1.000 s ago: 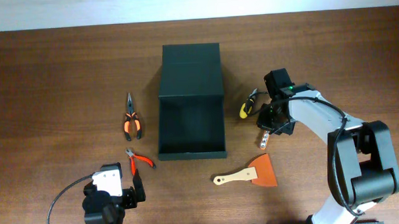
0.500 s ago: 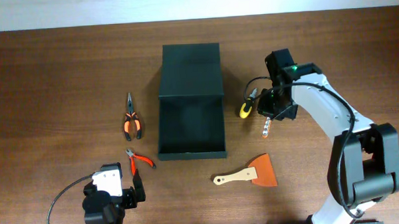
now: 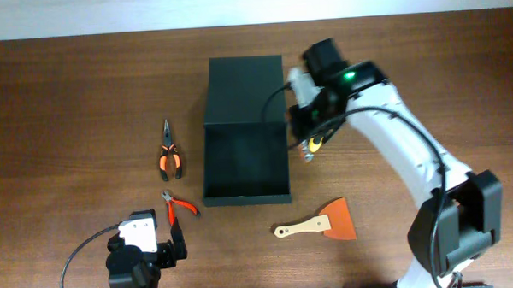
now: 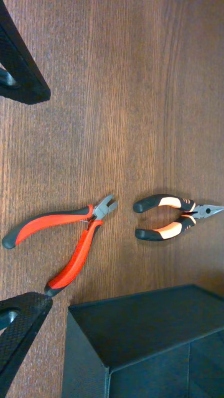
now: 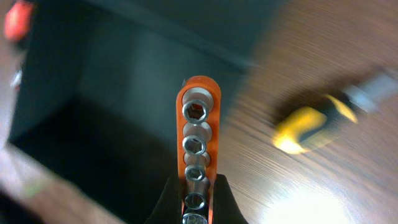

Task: Pack container
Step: 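Carry the socket rail into the green box and release it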

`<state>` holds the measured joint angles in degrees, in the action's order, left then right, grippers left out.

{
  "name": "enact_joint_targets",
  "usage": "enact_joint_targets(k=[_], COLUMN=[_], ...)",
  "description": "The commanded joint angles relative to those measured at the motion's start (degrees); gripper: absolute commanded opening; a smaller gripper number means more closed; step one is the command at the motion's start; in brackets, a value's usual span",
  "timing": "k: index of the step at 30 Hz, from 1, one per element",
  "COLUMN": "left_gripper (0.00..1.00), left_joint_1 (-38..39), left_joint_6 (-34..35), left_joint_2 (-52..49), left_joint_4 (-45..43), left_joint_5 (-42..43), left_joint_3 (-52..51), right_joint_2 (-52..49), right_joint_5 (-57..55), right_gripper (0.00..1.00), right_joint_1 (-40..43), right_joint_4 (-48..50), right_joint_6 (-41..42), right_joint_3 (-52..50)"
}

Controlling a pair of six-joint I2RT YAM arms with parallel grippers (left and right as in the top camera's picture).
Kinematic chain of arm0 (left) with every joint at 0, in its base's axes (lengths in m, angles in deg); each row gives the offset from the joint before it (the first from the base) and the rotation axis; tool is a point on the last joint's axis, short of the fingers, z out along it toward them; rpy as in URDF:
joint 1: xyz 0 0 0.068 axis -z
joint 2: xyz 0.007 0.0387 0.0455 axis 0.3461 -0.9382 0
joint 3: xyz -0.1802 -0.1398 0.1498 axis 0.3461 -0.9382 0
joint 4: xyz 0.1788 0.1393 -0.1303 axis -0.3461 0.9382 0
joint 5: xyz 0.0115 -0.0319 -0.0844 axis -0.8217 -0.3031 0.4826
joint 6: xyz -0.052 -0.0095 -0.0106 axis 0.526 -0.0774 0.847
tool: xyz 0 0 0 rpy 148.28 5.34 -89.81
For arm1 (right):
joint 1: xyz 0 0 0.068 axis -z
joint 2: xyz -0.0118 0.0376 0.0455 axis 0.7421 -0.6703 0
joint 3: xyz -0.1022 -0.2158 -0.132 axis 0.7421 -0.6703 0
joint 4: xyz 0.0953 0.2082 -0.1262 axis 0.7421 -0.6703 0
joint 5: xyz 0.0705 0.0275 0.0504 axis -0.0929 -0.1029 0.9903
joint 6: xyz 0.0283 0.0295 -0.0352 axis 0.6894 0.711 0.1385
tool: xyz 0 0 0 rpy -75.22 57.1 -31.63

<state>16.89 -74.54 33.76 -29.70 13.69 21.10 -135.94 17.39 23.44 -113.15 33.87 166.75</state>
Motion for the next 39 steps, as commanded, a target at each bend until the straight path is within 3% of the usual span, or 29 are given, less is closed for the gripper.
enact_joint_targets(k=[1,10,29,32,39], left_gripper=[0.99,0.99,0.99,0.99,0.99], left_joint_1=[-0.24,-0.24,-0.24,-0.24,-0.24], left_joint_6=[0.57,0.57,0.57,0.57,0.57], left_joint_2=[0.46,0.46,0.46,0.46,0.46], left_joint_4=[-0.15,-0.15,-0.15,-0.15,-0.15], left_joint_5=[0.2,0.2,0.17,0.2,0.2], left_joint_3=[-0.28,-0.28,-0.28,-0.28,-0.28], right_joint_2=[-0.22,-1.01,-17.25,-17.07,-15.69], right_joint_5=[1.46,-10.29,-11.58,-11.58,-11.54], right_gripper=[0.04,0.09,0.09,0.22,0.29], right_joint_1=[-5.97,-16.11,-17.14,-17.14,-17.09], right_joint_4=[0.66,7.06,9.86,9.84,7.65], right_joint_6=[-9.33,-10.19,-10.34,-10.19,-10.08], right_joint_3=[1.11,0.7,0.68,1.05,4.9])
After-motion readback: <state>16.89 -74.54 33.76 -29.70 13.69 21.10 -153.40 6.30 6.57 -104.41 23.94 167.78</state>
